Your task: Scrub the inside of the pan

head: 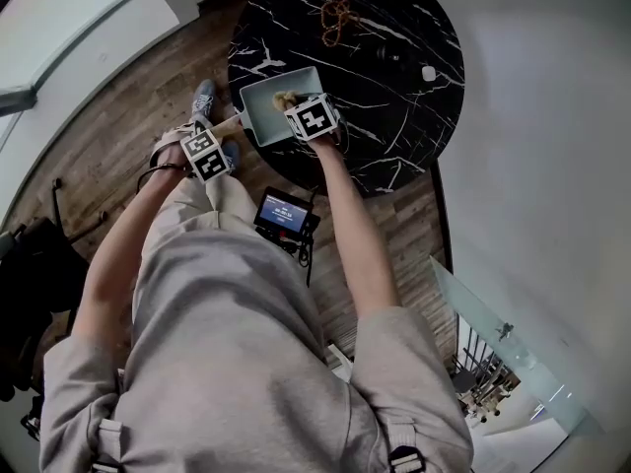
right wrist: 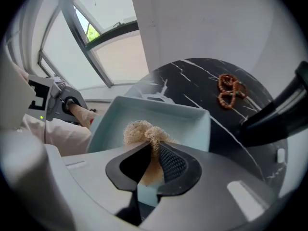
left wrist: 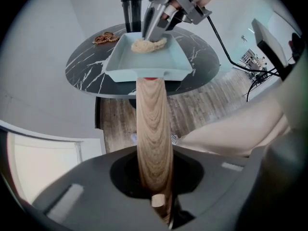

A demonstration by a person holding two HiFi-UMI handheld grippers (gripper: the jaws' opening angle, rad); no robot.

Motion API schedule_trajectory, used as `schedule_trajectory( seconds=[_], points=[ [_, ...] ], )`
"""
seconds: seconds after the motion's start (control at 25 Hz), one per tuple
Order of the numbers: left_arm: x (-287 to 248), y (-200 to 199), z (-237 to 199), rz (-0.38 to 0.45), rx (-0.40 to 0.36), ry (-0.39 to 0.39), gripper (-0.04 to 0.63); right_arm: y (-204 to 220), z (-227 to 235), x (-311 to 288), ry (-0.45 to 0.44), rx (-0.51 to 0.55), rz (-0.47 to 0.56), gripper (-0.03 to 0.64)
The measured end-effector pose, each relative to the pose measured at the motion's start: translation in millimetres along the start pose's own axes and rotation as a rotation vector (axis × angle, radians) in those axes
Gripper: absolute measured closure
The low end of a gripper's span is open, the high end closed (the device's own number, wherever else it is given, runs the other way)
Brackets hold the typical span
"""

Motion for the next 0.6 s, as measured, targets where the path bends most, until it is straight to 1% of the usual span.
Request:
schedule_trajectory(
  seconds=[0.08,0.16,0.32,0.44,0.6],
  points=[
    [-0.1,0.6,0.4,0.002,0.003,-0.003,0.555,11.1,14.5,1.8,0.038,0.028,-0.057,0.548],
    [-0.9,0.0,2.0,0.003,0.004,-0.002,0.555,22.2,19.5,-0.5,0.041,0.023,-0.093,0.548],
    [-0.7,0.1,1.8,0.003,0.001,0.002,0.555,22.4,17.6,-4.3,0.054,-0.039,-0.064,0.548],
    [0.2,0.0,2.4,0.006,-0.002,0.001,0.557,26.3,14.2,-5.1,0.051,-0.074,-0.086,0.548],
    [-1.1,0.5,1.5,0.009,0.0,0.005,0.557,22.3,-10.0,-7.2,-0.006,0.012,-0.13,0.548]
  ],
)
Point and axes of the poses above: the fingertips, and each gripper's own axes: x backward along the fingers, z to its right, y out of its underside, the point moved 8 cm from there along x, backward along the fingers, and after that the axes turned 9 degrees about z, right-handed, at the moved point
